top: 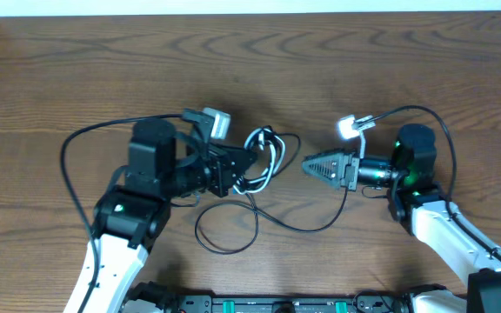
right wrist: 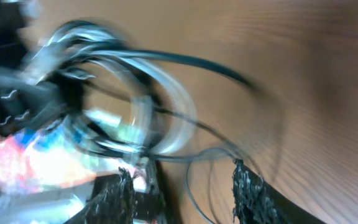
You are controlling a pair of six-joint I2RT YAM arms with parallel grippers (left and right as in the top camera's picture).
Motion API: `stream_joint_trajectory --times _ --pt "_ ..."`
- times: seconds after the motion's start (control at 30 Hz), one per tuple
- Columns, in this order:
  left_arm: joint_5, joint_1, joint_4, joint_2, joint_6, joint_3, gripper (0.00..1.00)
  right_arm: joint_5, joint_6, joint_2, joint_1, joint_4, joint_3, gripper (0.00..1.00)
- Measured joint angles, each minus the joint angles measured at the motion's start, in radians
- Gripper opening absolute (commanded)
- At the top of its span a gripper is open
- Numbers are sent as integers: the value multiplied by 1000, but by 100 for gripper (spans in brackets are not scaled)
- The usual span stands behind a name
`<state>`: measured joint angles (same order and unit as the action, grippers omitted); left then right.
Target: Untangle cables
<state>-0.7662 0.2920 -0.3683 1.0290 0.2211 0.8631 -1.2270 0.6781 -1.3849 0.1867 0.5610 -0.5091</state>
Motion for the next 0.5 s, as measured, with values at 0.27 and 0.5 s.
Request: stream_joint_trajectory --times 0.27,0.5 --pt "-15 51 -1 84 -111 0 8 -109 48 0 48 249 0 47" --pt "-16 62 -1 124 -209 0 8 -103 207 0 48 292 0 49"
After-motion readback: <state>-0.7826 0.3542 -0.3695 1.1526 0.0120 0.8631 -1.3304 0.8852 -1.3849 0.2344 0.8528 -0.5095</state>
